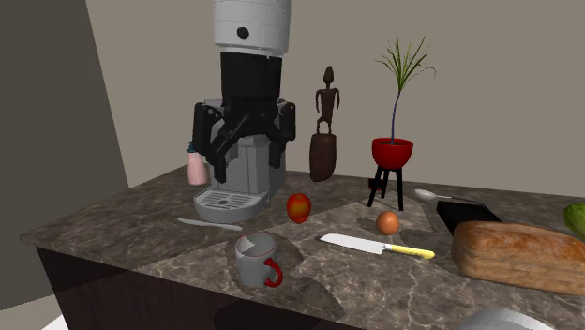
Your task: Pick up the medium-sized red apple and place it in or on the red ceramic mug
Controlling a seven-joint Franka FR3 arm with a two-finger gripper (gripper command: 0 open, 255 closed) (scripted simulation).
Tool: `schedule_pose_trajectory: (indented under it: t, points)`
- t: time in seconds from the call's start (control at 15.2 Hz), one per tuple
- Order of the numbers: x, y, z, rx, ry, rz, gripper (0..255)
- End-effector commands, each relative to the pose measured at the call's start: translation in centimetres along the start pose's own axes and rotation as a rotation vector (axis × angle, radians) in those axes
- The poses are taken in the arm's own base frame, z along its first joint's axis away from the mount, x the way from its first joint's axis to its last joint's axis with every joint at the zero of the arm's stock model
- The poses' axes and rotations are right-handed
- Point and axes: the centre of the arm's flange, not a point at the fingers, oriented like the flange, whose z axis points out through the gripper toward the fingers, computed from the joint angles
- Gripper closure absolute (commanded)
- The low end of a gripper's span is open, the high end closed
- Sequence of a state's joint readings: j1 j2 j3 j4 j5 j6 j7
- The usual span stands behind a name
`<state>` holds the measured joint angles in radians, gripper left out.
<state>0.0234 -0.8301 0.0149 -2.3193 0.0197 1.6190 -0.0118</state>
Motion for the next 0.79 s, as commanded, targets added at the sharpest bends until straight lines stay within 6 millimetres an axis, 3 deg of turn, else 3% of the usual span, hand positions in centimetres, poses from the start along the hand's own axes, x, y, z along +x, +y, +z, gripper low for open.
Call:
schedule_pose_trajectory:
  t: [0.0, 0.73]
  points:
    - [0.0, 0.0, 0.0, 0.0, 0.0, 0.0, 0]
    - [7.4, 10.7, 6.5, -0.012, -0.022, -0.016, 0]
